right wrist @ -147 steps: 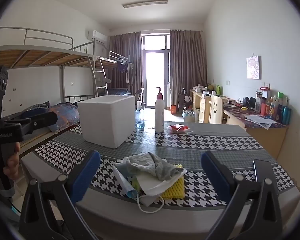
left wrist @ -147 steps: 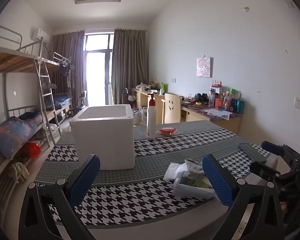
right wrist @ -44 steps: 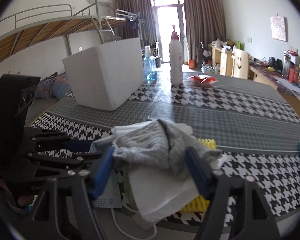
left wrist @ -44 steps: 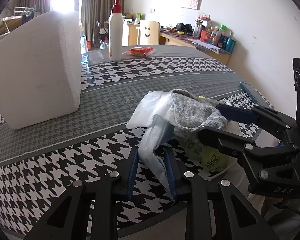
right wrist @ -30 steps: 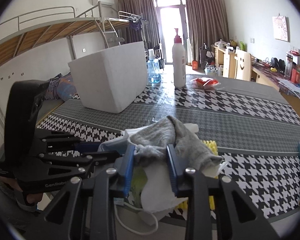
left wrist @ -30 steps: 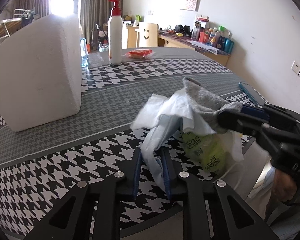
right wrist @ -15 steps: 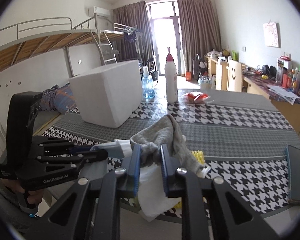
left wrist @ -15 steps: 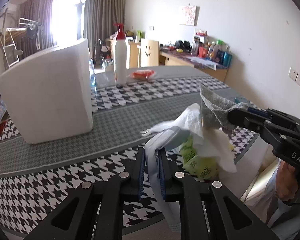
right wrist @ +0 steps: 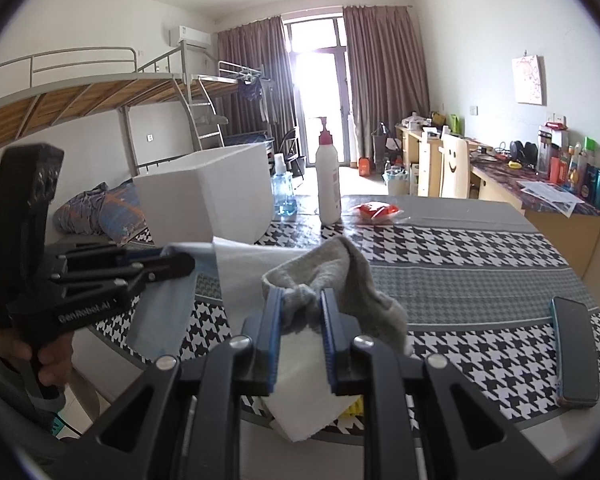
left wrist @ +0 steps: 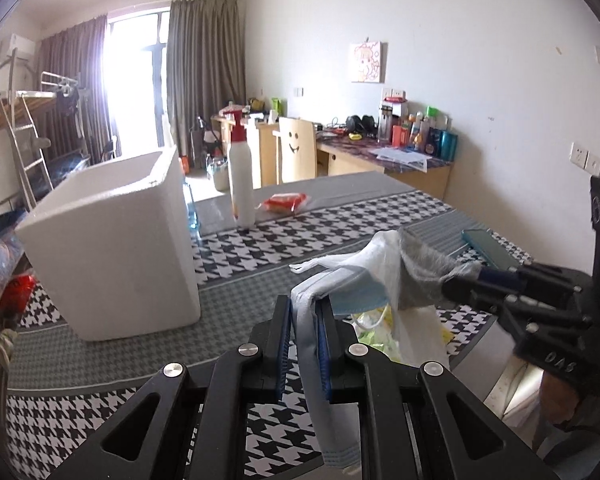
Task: Organize soft objects
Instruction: 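Lift the blue mask with the left tool while the right tool lifts the grey sock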
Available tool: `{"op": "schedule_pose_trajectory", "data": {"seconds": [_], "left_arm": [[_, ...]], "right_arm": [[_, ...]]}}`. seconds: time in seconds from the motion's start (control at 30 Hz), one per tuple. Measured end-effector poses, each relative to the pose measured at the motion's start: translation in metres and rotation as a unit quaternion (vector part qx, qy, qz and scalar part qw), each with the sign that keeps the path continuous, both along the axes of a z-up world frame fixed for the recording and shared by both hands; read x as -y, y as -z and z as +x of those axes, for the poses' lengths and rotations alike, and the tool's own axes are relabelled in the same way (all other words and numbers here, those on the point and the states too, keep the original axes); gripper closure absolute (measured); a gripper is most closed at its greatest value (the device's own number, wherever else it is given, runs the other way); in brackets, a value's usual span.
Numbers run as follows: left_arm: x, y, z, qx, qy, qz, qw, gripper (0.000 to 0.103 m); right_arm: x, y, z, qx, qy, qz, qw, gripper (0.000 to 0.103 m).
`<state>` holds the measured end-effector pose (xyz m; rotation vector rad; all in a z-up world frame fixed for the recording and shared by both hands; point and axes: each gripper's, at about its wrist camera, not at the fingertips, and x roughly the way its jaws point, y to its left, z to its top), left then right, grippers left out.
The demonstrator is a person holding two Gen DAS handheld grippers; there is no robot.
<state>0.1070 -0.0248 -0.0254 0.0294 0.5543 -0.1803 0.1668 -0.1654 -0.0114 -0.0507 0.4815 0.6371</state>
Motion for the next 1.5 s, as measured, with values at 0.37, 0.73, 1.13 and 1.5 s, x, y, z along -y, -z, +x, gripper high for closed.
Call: {"op": "schedule_pose_trajectory", "data": {"seconds": [0.37, 0.73, 1.13, 1.5], "left_arm": [[-0.004, -0.023, -0.003, 0.036, -0.013, 0.001, 0.9993, 0.09], [-0.01, -0.035, -0.009, 0.057, -0.029, -0.004, 0.9979, 0.09], [-0.01, -0.038, -0.013, 0.067, -0.047, -0.003, 0.9966, 0.09], [-0.012, -0.039, -0.012, 0.065, -0.053, -0.006, 0.9965, 0.089]], "right_arm": [[-0.007, 0.015, 0.0, -0.013, -0.007, -0.008, 1.0, 0.081], [0.001, 0.007, -0.004, -0.002, 0.012, -0.006, 1.0, 0.081], [0.002, -0.022, -0.009, 0.041, 0.024, -0.003, 0.999, 0.081], [0.0, -0.031, -0.008, 0.055, 0.023, 0.002, 0.998, 0.085]]}}
